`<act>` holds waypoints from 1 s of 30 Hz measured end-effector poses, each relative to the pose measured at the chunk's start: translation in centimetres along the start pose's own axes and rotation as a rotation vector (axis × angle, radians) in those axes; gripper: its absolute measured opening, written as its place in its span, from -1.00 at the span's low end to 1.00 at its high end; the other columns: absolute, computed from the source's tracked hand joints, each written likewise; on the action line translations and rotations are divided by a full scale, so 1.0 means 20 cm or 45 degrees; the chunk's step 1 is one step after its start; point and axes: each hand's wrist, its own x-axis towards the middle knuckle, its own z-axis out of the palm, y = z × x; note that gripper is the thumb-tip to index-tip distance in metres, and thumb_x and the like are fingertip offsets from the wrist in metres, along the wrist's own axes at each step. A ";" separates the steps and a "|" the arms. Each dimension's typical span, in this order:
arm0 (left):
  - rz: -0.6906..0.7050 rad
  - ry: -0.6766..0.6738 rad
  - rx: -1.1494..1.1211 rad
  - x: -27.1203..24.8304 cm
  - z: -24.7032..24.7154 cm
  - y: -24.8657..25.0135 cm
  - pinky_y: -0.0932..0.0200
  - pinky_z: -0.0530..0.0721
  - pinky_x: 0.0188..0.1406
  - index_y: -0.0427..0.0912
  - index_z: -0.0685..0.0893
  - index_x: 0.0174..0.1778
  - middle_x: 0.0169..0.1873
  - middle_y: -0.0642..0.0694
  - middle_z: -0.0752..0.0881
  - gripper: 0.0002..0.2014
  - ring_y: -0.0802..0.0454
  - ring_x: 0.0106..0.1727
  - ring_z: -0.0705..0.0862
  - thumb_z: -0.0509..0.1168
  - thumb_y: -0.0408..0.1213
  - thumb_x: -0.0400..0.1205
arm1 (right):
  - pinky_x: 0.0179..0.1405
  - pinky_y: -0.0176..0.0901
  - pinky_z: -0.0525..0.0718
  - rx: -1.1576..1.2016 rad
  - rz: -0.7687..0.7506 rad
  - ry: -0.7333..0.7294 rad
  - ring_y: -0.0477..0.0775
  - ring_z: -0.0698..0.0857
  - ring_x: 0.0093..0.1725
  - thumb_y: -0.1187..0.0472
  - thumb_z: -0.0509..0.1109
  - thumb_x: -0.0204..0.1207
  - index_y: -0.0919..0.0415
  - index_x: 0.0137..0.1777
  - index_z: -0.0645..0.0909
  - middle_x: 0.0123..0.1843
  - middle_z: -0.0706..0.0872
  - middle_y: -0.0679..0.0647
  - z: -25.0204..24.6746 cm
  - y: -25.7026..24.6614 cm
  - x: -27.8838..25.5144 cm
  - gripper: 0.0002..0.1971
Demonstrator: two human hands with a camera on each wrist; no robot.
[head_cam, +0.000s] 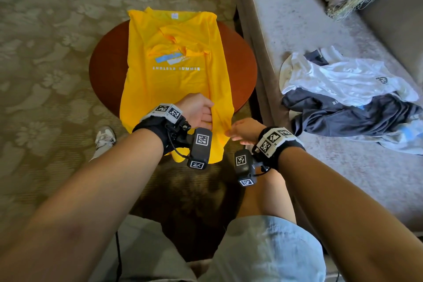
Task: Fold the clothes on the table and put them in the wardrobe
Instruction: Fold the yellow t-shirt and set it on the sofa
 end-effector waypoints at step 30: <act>0.031 0.090 0.224 -0.01 0.03 -0.03 -0.04 0.68 0.09 -0.51 0.51 0.36 0.22 -0.38 0.67 -0.61 -0.27 0.18 0.69 0.18 -0.26 0.74 | -0.33 -0.34 0.72 -0.106 0.170 -0.133 -0.03 0.70 -0.19 0.29 0.41 0.58 0.14 -0.17 0.59 -0.11 0.72 0.06 0.04 0.19 -0.02 -0.89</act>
